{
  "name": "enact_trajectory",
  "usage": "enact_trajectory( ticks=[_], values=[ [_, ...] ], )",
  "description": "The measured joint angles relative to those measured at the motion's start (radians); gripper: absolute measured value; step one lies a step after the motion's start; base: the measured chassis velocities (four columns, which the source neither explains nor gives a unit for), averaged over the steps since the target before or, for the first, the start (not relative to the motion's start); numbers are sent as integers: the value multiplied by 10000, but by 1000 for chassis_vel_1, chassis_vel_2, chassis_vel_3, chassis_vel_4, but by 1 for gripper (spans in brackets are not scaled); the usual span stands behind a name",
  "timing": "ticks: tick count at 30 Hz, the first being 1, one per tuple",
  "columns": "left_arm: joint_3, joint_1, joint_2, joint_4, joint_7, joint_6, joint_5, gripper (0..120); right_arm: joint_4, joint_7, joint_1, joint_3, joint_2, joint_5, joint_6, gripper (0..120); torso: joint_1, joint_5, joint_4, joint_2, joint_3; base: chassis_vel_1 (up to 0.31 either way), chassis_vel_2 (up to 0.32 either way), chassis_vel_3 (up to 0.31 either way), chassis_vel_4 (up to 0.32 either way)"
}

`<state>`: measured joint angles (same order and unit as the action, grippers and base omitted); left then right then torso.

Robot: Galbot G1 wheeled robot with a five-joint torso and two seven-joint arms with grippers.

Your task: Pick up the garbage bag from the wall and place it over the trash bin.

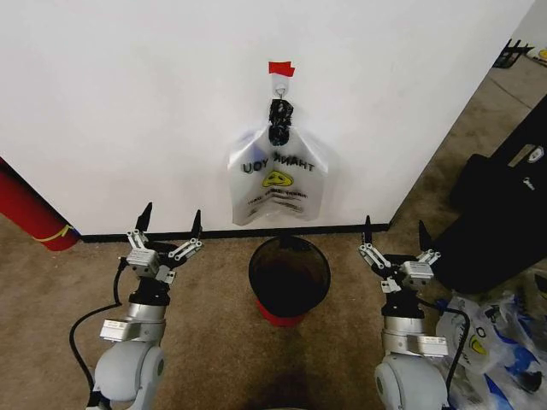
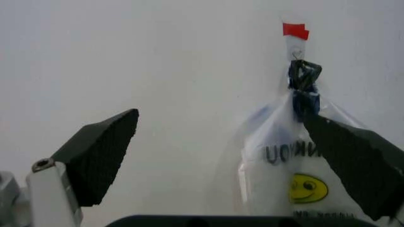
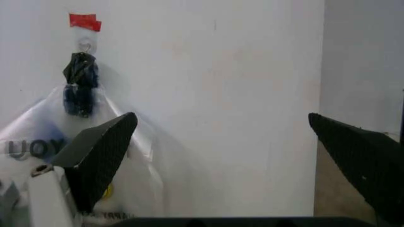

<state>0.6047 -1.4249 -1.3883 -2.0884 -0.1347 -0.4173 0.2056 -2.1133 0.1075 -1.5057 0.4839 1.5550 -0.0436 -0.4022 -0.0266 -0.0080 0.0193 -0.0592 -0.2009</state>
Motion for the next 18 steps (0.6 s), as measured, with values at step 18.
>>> enact_trajectory(
  ticks=[18],
  values=[
    [41,-102,92,-35,-230,-31,264,100,-15,-361,-36,-19,-45,5,-146,100,0,0,0,0,0,0,0,0,0]
  ],
)
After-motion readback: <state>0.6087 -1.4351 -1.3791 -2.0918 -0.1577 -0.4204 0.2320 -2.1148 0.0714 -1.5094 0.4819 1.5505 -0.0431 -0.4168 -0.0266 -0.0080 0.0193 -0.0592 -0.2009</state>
